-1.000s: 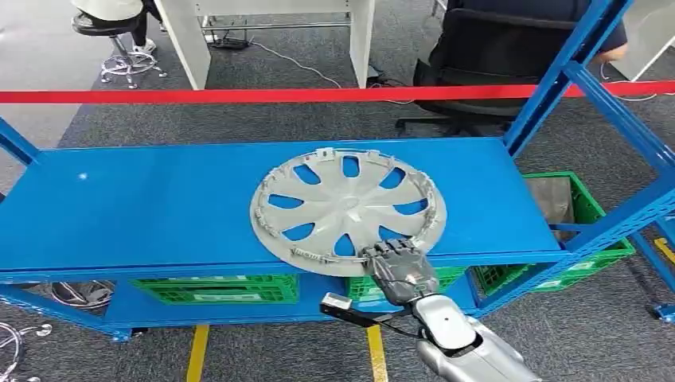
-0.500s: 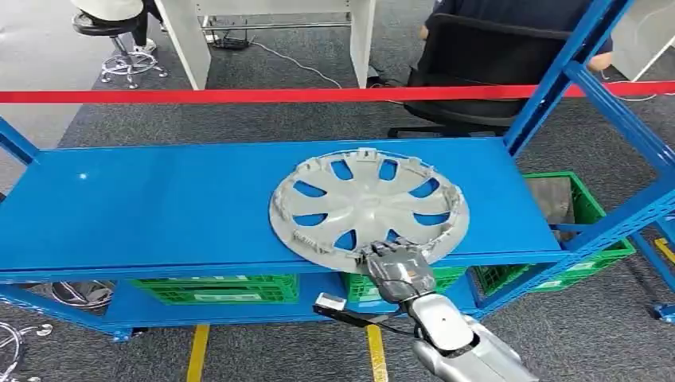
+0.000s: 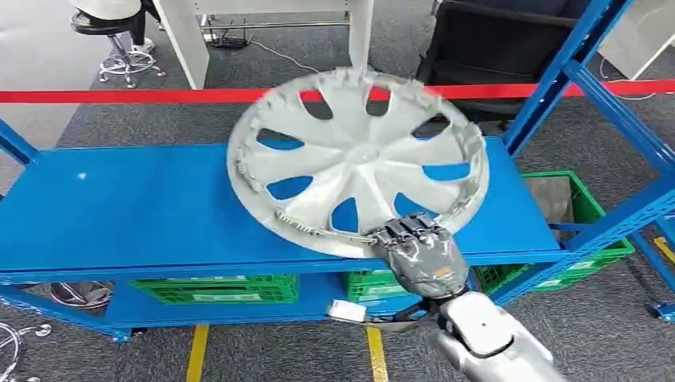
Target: Take the parts from the cabinet and place them on the table.
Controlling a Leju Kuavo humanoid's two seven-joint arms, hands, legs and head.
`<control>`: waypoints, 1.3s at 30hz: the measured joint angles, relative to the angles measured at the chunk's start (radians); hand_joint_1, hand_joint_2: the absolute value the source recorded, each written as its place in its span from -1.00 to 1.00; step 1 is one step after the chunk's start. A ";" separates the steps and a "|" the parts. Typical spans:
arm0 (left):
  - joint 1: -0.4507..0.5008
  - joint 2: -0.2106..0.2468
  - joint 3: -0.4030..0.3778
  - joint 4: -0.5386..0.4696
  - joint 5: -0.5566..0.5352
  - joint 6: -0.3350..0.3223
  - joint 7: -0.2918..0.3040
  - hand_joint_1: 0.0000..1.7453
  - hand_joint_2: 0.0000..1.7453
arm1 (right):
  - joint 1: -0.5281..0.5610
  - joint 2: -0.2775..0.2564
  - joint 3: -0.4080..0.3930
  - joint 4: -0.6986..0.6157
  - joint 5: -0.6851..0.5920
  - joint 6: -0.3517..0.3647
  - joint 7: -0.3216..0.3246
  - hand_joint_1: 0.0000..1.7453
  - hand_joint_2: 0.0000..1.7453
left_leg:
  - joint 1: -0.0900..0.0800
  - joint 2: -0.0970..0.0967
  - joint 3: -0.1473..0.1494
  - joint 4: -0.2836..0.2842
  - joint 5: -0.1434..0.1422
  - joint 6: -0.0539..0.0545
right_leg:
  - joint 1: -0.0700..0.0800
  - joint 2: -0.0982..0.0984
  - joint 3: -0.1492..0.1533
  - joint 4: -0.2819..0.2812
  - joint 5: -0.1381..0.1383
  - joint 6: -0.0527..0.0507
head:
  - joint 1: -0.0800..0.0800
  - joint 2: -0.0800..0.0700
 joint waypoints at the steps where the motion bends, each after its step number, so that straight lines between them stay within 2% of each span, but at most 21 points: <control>1: 0.000 0.000 0.001 0.000 0.000 0.000 0.000 -1.00 -1.00 | 0.001 0.000 -0.006 -0.015 0.001 -0.001 -0.003 1.00 1.00 | 0.000 0.000 0.000 0.000 0.000 0.000 | 0.000 0.000 0.000 0.000 0.000 0.000 | 0.000 0.000; 4: 0.000 0.000 0.003 0.000 0.000 0.000 0.000 -1.00 -1.00 | 0.011 -0.001 -0.021 -0.044 0.000 -0.001 -0.020 1.00 1.00 | 0.000 0.000 0.000 0.000 0.000 0.000 | 0.000 -0.001 0.000 0.000 0.000 0.000 | 0.000 0.000; 6: 0.000 -0.001 0.003 0.000 0.000 0.000 0.000 -1.00 -1.00 | 0.033 0.007 -0.046 -0.076 0.000 -0.001 -0.117 1.00 1.00 | 0.000 0.000 -0.001 0.000 0.000 0.000 | 0.000 -0.002 0.000 0.000 0.000 0.000 | 0.000 0.000; 8: 0.000 -0.002 0.005 0.000 0.000 -0.001 0.000 -1.00 -1.00 | 0.058 0.043 -0.089 -0.118 0.000 -0.001 -0.243 1.00 1.00 | 0.000 0.000 -0.001 0.000 0.000 0.000 | 0.000 0.000 0.000 0.000 0.000 0.000 | -0.001 0.000; 9: 0.000 -0.003 0.005 0.000 0.000 -0.001 0.000 -1.00 -1.00 | 0.066 0.061 -0.101 -0.133 0.001 -0.001 -0.281 1.00 1.00 | 0.000 0.000 -0.001 0.000 0.000 0.000 | 0.000 0.000 0.000 0.000 0.000 0.000 | -0.001 0.000; 11: -0.002 -0.005 0.005 0.000 -0.002 -0.003 0.000 -1.00 -1.00 | 0.076 0.088 -0.115 -0.158 0.001 -0.001 -0.329 1.00 1.00 | 0.000 0.000 -0.001 0.000 0.000 0.000 | 0.000 0.000 -0.001 0.000 0.000 0.000 | -0.001 0.000; 14: -0.002 -0.006 0.006 0.000 -0.003 -0.008 0.000 -1.00 -1.00 | 0.084 0.120 -0.134 -0.183 0.001 -0.001 -0.366 1.00 1.00 | 0.000 0.000 -0.001 0.000 0.000 0.000 | 0.000 -0.001 -0.001 0.000 0.000 0.000 | 0.000 0.000; 23: -0.002 -0.009 0.011 0.000 -0.003 -0.016 -0.009 -1.00 -1.00 | 0.090 0.156 -0.147 -0.208 0.001 -0.001 -0.383 1.00 1.00 | 0.000 0.000 -0.001 0.000 0.000 0.000 | 0.000 -0.001 0.000 0.000 0.000 0.000 | 0.000 0.000; 30: -0.002 -0.008 0.026 0.000 0.001 -0.025 -0.004 -1.00 -1.00 | 0.089 0.167 -0.147 -0.229 0.001 -0.001 -0.372 1.00 1.00 | -0.004 0.000 -0.001 0.002 -0.001 0.001 | -0.004 -0.001 0.000 -0.001 0.001 0.001 | 0.000 0.000; 34: -0.002 -0.008 0.027 0.000 0.001 -0.025 -0.003 -1.00 -1.00 | 0.089 0.173 -0.148 -0.233 0.001 -0.001 -0.368 1.00 1.00 | -0.009 0.000 -0.001 0.004 -0.002 0.004 | -0.008 -0.001 0.000 -0.002 0.002 0.005 | -0.001 0.000; 36: -0.002 -0.008 0.028 0.000 0.000 -0.025 -0.002 -1.00 -1.00 | 0.089 0.174 -0.147 -0.235 0.001 -0.001 -0.355 1.00 1.00 | -0.011 0.000 -0.003 0.007 -0.004 0.007 | -0.011 -0.001 -0.001 -0.002 0.004 0.009 | -0.001 0.000; 38: -0.002 -0.008 0.028 0.000 0.000 -0.025 -0.001 -1.00 -1.00 | 0.088 0.174 -0.147 -0.239 0.001 -0.001 -0.338 1.00 1.00 | -0.012 -0.001 -0.006 0.009 0.003 0.016 | -0.011 -0.001 0.001 -0.006 0.012 0.020 | -0.001 0.000; 39: -0.002 -0.009 0.029 0.000 0.000 -0.024 0.000 -1.00 -1.00 | 0.088 0.174 -0.147 -0.241 0.001 -0.001 -0.330 1.00 1.00 | -0.006 -0.001 -0.005 -0.008 0.011 0.026 | -0.009 -0.001 0.000 -0.005 0.007 0.023 | 0.000 0.000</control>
